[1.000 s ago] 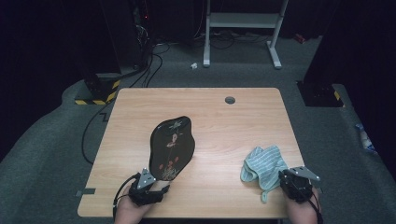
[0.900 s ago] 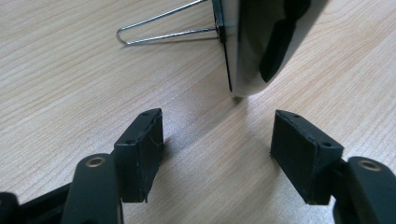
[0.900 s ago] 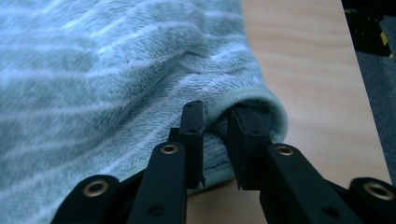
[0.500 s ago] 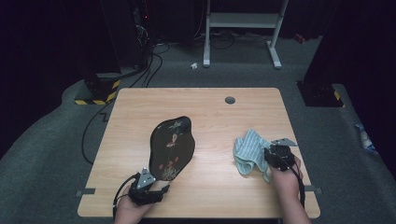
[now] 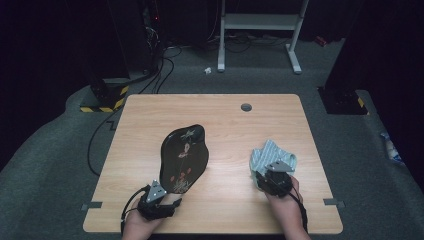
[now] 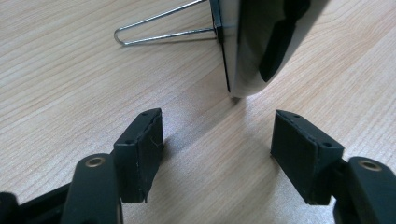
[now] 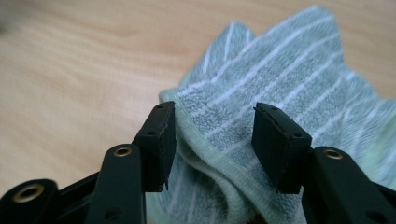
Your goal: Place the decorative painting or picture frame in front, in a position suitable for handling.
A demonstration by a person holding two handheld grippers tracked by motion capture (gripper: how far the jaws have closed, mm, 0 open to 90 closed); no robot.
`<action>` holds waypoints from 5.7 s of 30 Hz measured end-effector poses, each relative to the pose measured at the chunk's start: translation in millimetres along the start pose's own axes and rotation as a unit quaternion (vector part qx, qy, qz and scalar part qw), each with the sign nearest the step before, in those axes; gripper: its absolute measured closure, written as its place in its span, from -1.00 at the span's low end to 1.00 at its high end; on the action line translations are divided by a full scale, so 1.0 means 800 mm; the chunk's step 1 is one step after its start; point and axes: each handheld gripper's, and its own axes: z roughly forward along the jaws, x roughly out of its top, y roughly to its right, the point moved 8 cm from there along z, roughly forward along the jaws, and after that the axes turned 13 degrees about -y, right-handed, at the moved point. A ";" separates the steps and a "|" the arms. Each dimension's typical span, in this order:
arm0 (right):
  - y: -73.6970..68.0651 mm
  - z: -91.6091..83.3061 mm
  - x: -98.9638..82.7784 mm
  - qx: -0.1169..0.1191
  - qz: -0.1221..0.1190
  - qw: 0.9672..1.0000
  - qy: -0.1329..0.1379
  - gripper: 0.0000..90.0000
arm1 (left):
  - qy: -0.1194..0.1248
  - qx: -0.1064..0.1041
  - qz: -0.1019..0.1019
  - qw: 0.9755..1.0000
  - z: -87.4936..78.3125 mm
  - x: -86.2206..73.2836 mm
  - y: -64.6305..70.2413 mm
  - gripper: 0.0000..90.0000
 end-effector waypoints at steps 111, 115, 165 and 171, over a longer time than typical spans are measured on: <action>-0.227 -0.128 0.169 0.197 -0.193 0.947 0.162 0.51 | 0.188 0.023 -0.015 0.982 -0.053 0.055 0.003 0.68; -0.239 -0.128 0.171 0.205 -0.203 0.944 0.160 0.51 | 0.186 0.027 -0.012 0.982 -0.053 0.055 0.003 0.68; -0.241 -0.134 0.197 0.207 -0.204 0.939 0.185 0.52 | 0.188 0.012 -0.016 0.982 -0.054 0.054 0.001 0.71; -0.180 -0.104 0.221 0.168 -0.146 0.960 0.171 0.52 | 0.189 0.012 -0.014 0.982 -0.054 0.053 0.002 0.71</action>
